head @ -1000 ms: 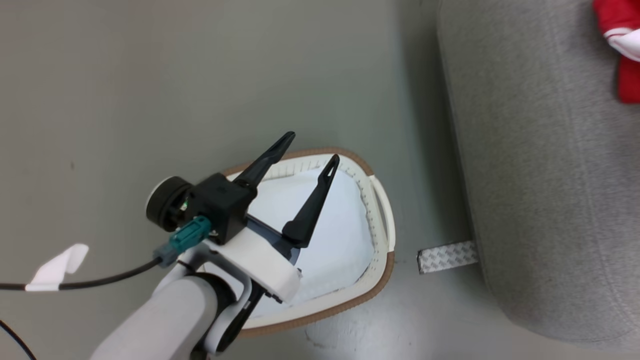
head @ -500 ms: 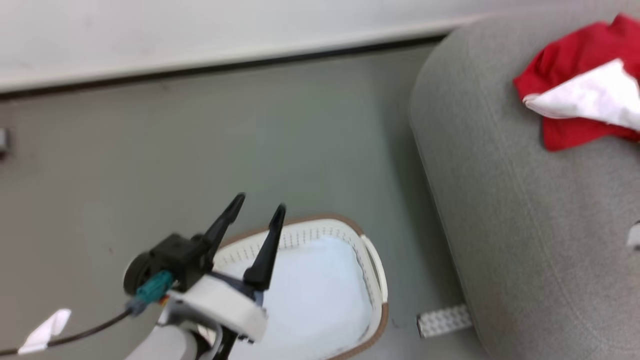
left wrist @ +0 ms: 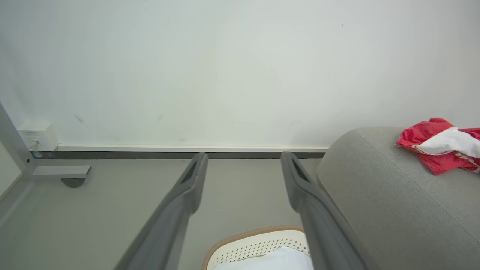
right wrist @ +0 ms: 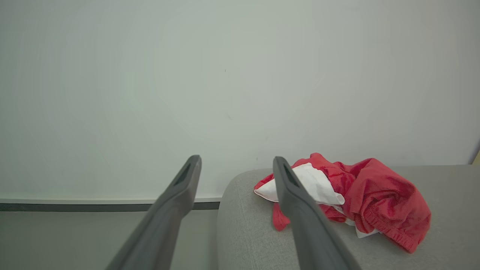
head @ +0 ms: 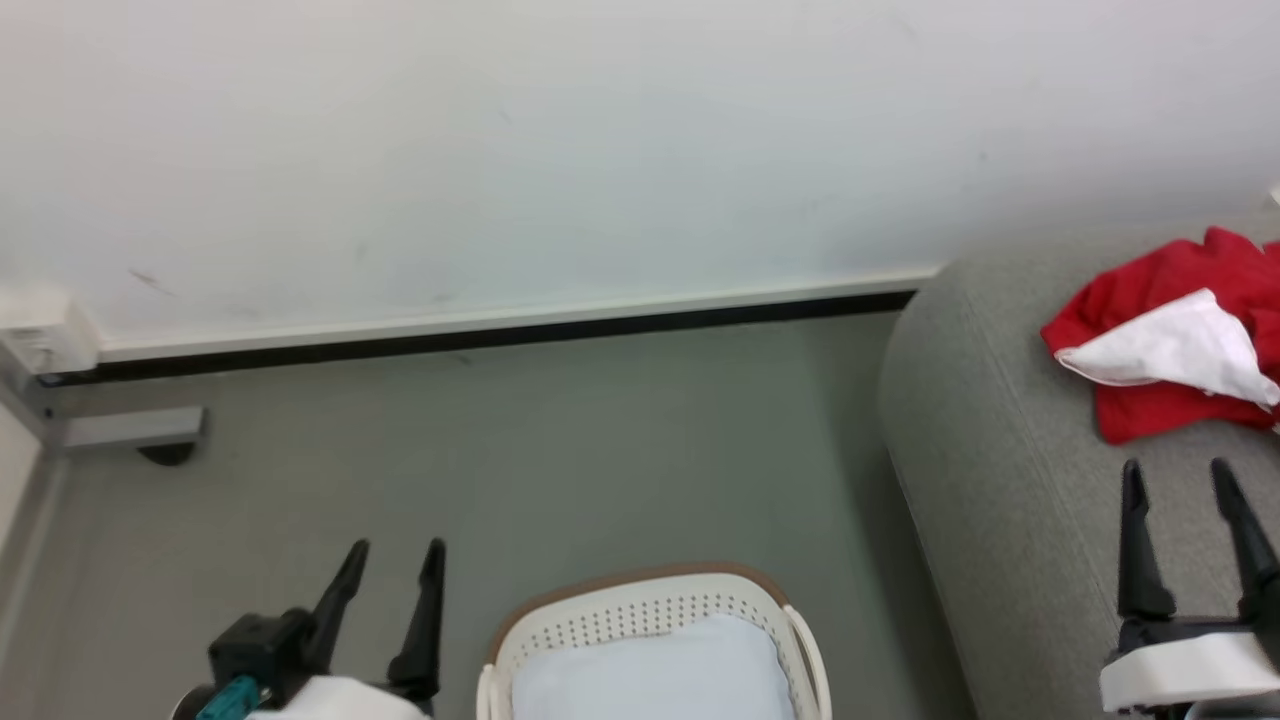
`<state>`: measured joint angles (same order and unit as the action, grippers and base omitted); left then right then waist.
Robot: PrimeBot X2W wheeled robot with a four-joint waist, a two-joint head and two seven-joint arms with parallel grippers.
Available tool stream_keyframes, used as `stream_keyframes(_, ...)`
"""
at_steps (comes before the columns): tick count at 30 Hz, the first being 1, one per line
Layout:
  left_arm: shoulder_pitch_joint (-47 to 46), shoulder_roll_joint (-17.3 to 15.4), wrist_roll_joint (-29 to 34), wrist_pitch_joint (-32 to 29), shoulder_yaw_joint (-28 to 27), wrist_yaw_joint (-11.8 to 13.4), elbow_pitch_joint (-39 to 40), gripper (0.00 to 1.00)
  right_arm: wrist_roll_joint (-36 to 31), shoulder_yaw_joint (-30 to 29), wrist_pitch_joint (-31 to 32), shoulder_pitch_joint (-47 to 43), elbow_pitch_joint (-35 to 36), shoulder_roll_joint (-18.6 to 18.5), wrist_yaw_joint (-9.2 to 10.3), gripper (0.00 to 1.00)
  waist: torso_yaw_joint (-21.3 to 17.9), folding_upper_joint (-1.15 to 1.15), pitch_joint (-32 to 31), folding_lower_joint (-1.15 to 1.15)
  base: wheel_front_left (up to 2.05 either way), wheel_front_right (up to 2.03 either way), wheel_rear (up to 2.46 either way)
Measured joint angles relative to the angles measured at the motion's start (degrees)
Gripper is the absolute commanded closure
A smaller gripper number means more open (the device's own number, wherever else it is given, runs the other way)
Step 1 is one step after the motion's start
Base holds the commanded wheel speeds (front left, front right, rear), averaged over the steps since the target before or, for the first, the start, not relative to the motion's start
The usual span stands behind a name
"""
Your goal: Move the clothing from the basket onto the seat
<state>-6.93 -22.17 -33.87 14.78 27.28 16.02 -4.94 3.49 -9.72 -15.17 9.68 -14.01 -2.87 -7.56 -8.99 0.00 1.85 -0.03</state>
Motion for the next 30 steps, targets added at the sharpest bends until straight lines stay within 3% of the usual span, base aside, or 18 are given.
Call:
stream_keyframes(10, 6.9, 3.7, 4.2, 0.4, -8.4, -4.1, -3.4, 0.00, 3.2, 4.0, 0.0, -6.3, 0.9, 0.1, 0.00, 0.00, 3.6, 0.00, -4.7, 0.01, 0.00, 0.00, 0.00)
stream_keyframes(19, 8.5, 7.9, 8.9, 0.4, -14.3, -8.5, -5.6, 0.00, 5.0, 6.7, 0.0, -8.7, -0.3, 0.1, 0.00, 0.00, 3.7, 0.00, -5.6, 0.02, 0.00, 0.00, 0.00)
stream_keyframes(30, 9.0, 11.9, 13.5, 0.4, -19.1, -12.0, -6.7, 0.00, 5.0, 9.3, 0.0, -8.6, -1.5, 0.1, 0.00, 0.00, 4.0, 0.00, -5.7, 0.02, 0.00, 0.00, 0.00)
